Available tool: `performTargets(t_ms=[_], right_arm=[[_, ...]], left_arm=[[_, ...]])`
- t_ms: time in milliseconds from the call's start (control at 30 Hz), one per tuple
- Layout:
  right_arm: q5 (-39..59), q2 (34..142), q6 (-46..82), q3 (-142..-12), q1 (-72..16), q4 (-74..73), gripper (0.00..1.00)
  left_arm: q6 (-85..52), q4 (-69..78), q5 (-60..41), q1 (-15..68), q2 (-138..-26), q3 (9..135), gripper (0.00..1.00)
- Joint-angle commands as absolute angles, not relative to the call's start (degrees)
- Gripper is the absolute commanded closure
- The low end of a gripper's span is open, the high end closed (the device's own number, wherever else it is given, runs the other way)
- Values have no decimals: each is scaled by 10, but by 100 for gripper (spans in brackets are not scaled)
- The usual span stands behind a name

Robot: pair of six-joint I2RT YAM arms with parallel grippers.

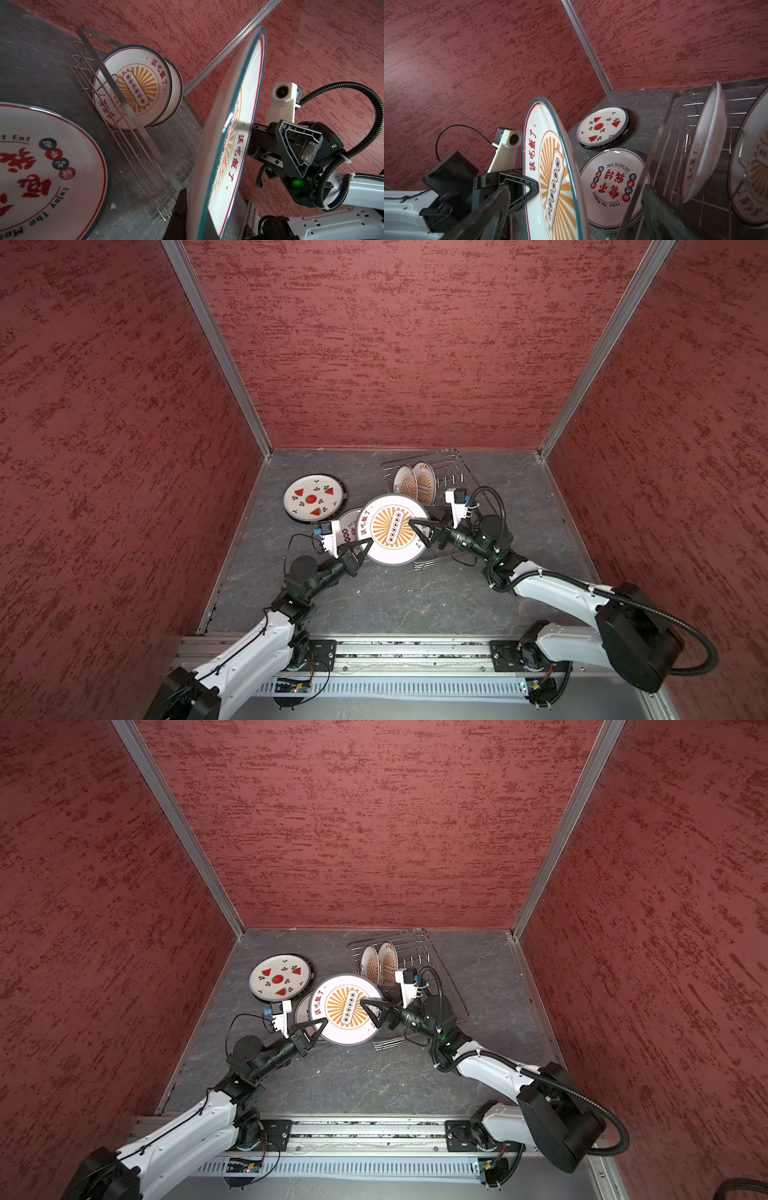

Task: Unload the plates from the dish rack
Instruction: 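Close the left gripper on the sunburst plate rim beside the right gripper, then lower the plate onto the stack with the left gripper while the right gripper withdraws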

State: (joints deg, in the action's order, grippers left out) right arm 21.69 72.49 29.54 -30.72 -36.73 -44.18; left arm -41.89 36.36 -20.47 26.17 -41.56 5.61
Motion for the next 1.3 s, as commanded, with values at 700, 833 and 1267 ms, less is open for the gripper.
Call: performTargets(t_ms=[700, 833, 1267], right_arm=[[74, 760, 148, -372, -476, -372, 1], [40, 790, 125, -404, -494, -336, 1], [14, 858, 65, -474, -538, -272, 1]], left_arm=[[-568, 134, -81, 152, -318, 62, 100], [-601, 65, -76, 142, -344, 91, 100], [-645, 83, -142, 122, -482, 126, 100]])
